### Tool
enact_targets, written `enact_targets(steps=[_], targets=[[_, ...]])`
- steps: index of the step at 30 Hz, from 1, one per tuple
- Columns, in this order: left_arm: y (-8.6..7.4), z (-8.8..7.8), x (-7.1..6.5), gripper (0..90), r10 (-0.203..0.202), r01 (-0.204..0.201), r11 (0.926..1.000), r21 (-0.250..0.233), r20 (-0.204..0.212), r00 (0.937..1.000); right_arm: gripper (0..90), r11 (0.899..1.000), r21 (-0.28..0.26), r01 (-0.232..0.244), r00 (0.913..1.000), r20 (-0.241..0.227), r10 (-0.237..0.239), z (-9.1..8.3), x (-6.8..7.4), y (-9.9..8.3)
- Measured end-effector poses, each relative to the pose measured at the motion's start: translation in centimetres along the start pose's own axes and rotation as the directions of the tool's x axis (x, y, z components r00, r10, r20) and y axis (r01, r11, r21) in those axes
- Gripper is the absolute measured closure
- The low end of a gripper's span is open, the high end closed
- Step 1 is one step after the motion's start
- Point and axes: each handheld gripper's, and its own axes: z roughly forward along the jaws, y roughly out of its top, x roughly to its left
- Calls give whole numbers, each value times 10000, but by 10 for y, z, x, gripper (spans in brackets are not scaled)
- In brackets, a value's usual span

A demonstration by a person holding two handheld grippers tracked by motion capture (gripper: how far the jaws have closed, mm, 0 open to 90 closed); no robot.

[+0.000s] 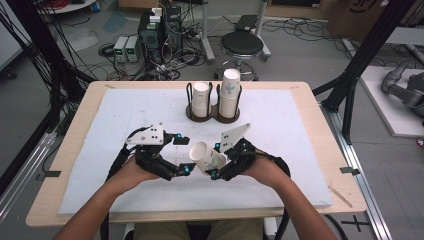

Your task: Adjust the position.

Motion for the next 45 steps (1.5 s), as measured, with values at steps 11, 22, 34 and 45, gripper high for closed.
enact_targets(steps=[11,22,34,45], targets=[[3,11,0,163,193,-209,9980,598,277,9994,325,9826,1595,952,9954,-256,-923,-1,3,24],[1,19,0,210,201,-251,9935,1110,464,9987,322,9457,2822,1611,9869,-496,-1534,4,7,41],[-4,25,0,338,186,-292,9880,1518,708,9973,320,9294,3240,1766,9843,-637,-1648,9,10,43],[-8,24,1,374,347,-430,9901,1338,639,9974,271,9361,3058,1736,9848,-579,-1638,8,9,41]])
